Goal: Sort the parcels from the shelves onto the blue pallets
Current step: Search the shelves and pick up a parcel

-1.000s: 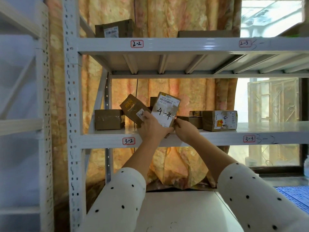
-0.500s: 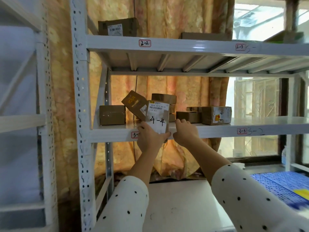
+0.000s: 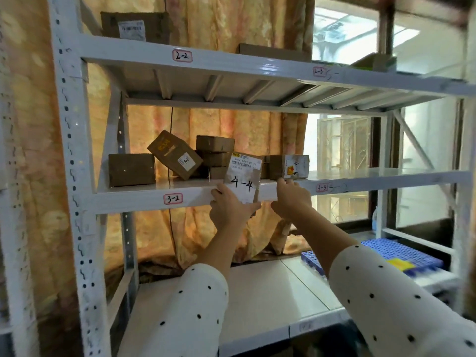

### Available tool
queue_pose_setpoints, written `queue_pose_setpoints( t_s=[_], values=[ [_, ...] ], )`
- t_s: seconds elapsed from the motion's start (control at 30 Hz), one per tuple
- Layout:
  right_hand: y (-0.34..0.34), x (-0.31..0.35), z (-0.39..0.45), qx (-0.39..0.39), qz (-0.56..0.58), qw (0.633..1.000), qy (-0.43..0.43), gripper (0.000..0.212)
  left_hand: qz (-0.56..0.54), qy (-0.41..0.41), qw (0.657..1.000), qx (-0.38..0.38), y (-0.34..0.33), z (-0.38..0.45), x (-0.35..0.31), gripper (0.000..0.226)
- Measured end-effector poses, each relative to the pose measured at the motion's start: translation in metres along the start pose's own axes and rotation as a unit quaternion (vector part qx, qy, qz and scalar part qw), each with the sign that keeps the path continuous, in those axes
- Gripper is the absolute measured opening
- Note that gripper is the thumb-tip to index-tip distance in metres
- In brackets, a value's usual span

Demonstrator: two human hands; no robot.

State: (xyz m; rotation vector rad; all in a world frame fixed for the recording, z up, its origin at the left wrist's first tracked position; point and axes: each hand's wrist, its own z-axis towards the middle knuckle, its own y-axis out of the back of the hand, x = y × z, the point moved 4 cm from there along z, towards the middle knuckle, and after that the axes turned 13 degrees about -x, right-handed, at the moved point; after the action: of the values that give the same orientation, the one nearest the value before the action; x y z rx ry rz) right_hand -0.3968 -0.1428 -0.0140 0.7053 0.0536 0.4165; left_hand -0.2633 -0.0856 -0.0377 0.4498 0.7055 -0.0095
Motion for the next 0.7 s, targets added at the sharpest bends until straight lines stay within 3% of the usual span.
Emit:
queue_pose_setpoints(
  t_s=[0.2,0.47,0.7],
  values=[
    [0.023,-0.110,-0.015,-0.005,-0.041,0.998,-0.050,0.050,-0.067,-0.018,0.996,0.056,-0.057,-0.050,-0.077,0.095],
    [0.052,-0.252,-0.045,0.035,-0.156,0.981,-0.110,0.064,-0.112,-0.061,0.982,0.137,-0.133,-0.133,-0.180,0.108],
    [0.052,-0.338,-0.077,0.079,-0.190,0.968,-0.143,0.056,-0.125,-0.071,0.972,0.184,-0.177,-0.192,-0.236,0.099]
  ],
)
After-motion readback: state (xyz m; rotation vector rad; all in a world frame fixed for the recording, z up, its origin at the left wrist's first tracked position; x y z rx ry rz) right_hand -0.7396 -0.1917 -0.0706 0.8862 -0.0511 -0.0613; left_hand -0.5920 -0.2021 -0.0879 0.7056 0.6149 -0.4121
